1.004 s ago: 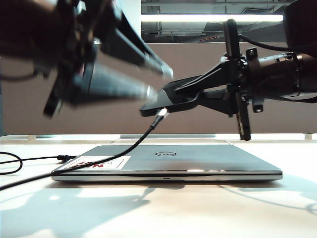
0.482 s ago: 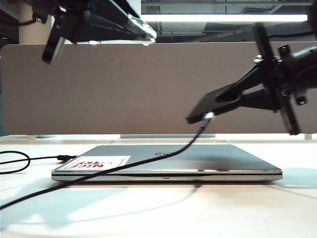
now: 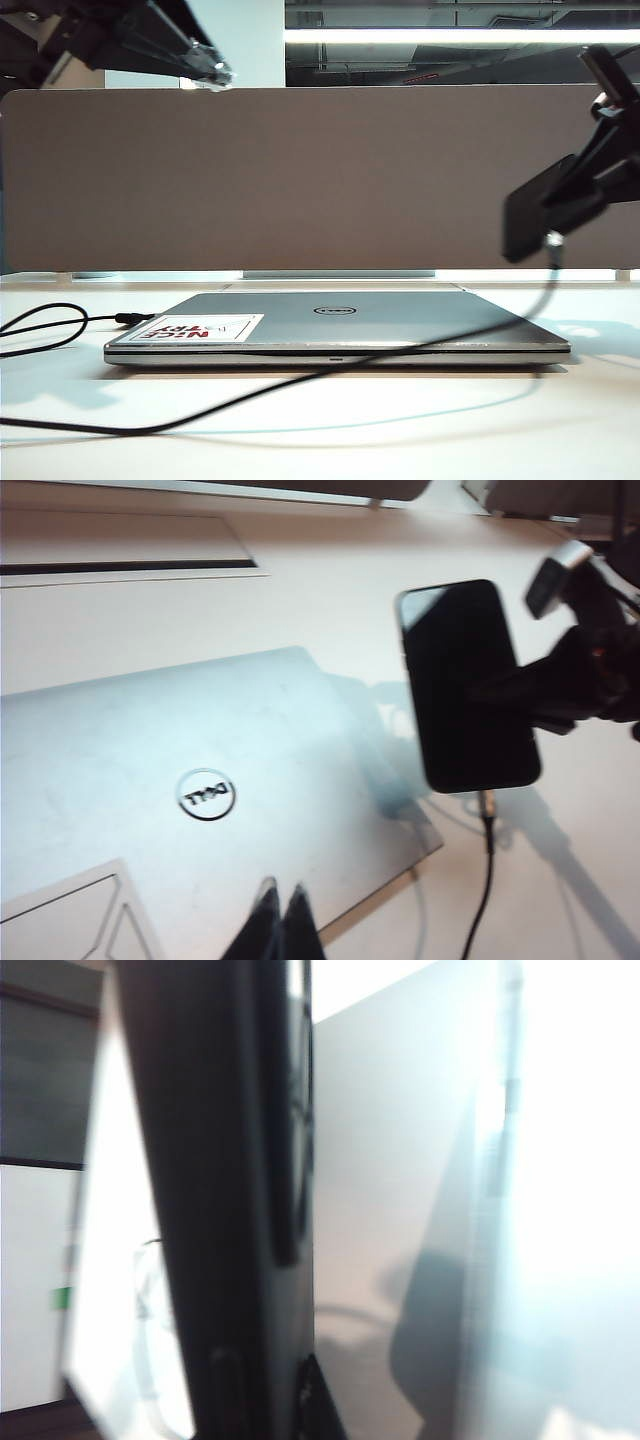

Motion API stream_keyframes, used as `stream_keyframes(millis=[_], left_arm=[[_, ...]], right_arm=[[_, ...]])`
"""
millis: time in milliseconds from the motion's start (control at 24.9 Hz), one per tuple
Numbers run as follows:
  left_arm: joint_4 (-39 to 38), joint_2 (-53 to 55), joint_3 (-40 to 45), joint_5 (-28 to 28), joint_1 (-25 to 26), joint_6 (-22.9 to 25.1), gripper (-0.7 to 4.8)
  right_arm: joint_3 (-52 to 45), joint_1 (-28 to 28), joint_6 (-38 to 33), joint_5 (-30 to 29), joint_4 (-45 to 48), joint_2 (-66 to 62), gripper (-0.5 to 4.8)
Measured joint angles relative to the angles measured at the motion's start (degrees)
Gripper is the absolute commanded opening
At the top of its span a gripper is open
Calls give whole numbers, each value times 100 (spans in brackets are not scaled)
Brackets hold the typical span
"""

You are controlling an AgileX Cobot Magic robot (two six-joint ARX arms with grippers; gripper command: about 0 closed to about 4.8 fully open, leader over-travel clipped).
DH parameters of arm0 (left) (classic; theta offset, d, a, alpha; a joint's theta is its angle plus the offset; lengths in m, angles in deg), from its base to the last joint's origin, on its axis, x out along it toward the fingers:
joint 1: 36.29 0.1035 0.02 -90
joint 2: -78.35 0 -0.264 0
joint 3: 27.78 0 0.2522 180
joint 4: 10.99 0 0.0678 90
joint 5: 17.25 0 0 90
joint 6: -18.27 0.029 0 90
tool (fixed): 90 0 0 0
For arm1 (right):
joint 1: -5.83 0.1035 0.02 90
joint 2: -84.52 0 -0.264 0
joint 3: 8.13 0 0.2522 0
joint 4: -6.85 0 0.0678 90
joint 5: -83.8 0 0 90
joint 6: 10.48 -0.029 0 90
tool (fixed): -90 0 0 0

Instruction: Pick up the charging cable and the phone, plug the charging cable into the charging port on the phone, and finally place them back on the table.

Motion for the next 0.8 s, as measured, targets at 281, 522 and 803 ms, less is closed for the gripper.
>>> stream_keyframes(millis=[281, 522, 803], left_arm=[[-37, -48, -2, 7, 22, 13, -5], [-103, -48, -2, 4, 22, 13, -5], [-103, -48, -2, 4, 22, 13, -5]], right_arm=[[874, -358, 1320, 490, -1744, -442, -6], [1519, -341, 1904, 599, -2540, -1130, -6], [2068, -339, 2061, 608, -2809, -1956, -6]])
